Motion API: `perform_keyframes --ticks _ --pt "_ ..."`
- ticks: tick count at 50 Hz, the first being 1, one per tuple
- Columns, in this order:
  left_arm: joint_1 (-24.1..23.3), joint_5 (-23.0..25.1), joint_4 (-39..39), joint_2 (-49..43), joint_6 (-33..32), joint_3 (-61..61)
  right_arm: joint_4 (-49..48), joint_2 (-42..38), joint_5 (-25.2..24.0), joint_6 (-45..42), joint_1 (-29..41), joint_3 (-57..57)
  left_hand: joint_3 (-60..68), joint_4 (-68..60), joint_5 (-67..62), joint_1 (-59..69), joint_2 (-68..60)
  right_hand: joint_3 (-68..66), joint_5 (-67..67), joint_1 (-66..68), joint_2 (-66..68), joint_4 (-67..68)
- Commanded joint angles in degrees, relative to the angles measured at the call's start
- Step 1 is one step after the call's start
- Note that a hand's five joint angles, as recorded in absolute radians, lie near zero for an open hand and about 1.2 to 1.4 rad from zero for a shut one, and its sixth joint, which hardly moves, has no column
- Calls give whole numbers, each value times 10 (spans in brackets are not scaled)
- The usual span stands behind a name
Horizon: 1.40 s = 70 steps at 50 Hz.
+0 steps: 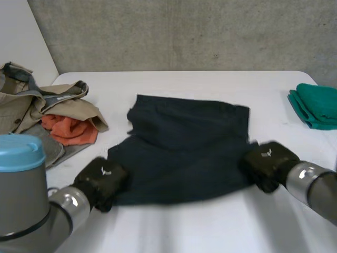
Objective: Fold the laundry.
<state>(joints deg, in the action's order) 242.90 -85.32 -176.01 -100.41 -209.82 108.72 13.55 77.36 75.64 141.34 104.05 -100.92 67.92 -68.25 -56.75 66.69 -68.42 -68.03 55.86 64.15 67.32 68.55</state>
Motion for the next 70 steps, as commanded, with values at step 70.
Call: perform_keyframes --ticks 70 --pt "-32 -46 92 -241 44 -404 -267 33 102 118 79 -76 121 -117 -133 133 -116 -120 141 159 127 114"
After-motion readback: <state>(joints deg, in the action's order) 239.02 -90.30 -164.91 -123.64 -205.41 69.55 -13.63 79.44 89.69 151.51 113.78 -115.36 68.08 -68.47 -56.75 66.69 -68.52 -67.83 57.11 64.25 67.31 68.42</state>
